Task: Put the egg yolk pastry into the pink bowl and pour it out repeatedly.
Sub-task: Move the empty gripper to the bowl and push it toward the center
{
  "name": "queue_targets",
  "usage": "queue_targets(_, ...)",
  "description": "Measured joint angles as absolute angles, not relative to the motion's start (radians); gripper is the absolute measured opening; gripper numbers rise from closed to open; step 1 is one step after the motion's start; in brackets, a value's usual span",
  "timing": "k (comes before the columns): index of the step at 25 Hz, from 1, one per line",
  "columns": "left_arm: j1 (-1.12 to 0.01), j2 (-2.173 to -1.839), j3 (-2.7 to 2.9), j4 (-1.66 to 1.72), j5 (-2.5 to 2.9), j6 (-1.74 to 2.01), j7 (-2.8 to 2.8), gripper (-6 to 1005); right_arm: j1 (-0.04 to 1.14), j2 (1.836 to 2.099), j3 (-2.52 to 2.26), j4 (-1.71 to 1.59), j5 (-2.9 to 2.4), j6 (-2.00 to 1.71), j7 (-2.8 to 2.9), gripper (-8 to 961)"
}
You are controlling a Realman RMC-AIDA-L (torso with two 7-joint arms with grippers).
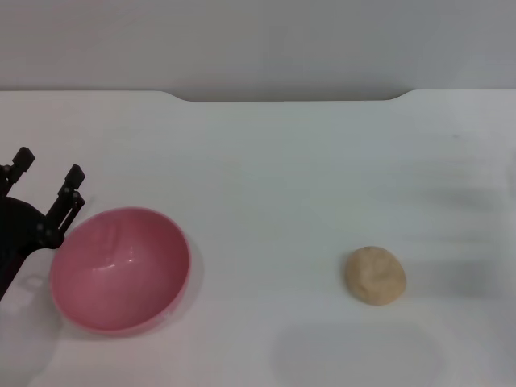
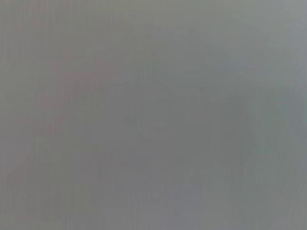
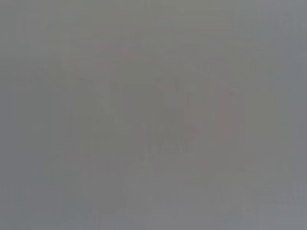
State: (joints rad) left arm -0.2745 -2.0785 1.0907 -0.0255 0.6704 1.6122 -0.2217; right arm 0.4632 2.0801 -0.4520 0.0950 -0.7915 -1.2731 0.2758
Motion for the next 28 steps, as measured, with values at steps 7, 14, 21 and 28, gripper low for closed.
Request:
queue_targets(7, -0.275, -2.079, 1.091, -0.024, 0.670, 1.610, -0.220, 659, 0.463, 2.080, -0.456, 0.098, -0.791, -1.281, 0.277, 475)
queue_targets(14, -0.275, -2.078, 1.086, -0.026, 0.670, 1.604, -0.249, 659, 0.468, 2.081, -0.457, 0.104, -0.792, -1.282, 0.277, 471)
queue_targets(21, -0.286, -2.079, 1.078, 0.004, 0.665, 1.598, -0.367, 650, 0.470, 2.084, -0.456, 0.120, -0.791, -1.283, 0.278, 467)
queue_targets(28, -0.338, -2.063, 1.062, 0.217, 0.665, 1.370, -0.689, 649, 0.482, 2.084, -0.457, 0.128, -0.791, -1.284, 0.278, 463)
